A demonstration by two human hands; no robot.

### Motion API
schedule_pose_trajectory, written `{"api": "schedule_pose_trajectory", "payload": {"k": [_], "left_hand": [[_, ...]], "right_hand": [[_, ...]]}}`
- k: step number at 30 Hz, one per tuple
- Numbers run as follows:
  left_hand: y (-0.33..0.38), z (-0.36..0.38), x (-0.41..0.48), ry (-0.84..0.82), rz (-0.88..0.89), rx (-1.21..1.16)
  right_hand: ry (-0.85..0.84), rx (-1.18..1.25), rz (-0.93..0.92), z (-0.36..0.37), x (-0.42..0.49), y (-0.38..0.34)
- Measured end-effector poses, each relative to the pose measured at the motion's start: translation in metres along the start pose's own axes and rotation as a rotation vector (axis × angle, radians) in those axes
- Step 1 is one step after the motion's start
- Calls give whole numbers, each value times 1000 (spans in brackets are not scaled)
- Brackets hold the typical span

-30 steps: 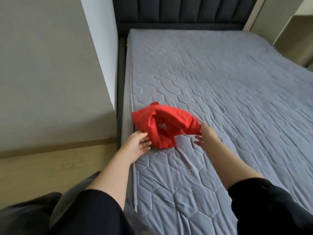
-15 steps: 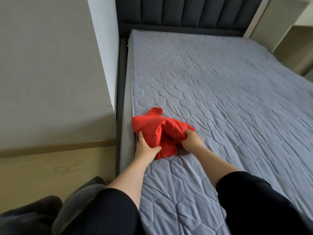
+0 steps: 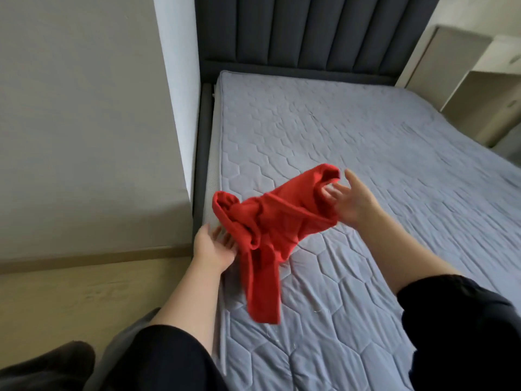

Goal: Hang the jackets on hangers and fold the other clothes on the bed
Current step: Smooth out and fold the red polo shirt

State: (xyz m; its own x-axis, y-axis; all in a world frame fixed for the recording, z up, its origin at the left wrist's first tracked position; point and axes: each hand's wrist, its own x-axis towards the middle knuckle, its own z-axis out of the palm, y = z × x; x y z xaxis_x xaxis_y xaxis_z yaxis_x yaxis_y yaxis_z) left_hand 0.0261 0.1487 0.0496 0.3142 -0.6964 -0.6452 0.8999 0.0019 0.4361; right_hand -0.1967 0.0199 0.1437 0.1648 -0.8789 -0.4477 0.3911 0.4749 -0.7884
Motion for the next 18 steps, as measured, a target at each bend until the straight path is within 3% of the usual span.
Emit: {"api": "schedule_pose_trajectory", "payload": {"k": [2, 7, 10, 13, 15, 18], "left_hand": [[-1, -8, 7, 64, 34, 59], [-14, -12, 17, 173, 255, 598], [-19, -16, 16, 264, 329, 869], [-16, -14, 16, 251, 331, 821], [-12, -13, 24, 211, 364, 732], [-6, -7, 32, 182, 450, 687]], "right_hand": [[15, 22, 75, -11, 6, 14], [61, -535, 80, -15, 7, 70], [130, -817, -124, -8, 10, 100], [202, -1250, -392, 1, 13, 116], [52, -1594, -477, 9, 12, 123], [-308, -2033, -522, 16, 9, 128]]}}
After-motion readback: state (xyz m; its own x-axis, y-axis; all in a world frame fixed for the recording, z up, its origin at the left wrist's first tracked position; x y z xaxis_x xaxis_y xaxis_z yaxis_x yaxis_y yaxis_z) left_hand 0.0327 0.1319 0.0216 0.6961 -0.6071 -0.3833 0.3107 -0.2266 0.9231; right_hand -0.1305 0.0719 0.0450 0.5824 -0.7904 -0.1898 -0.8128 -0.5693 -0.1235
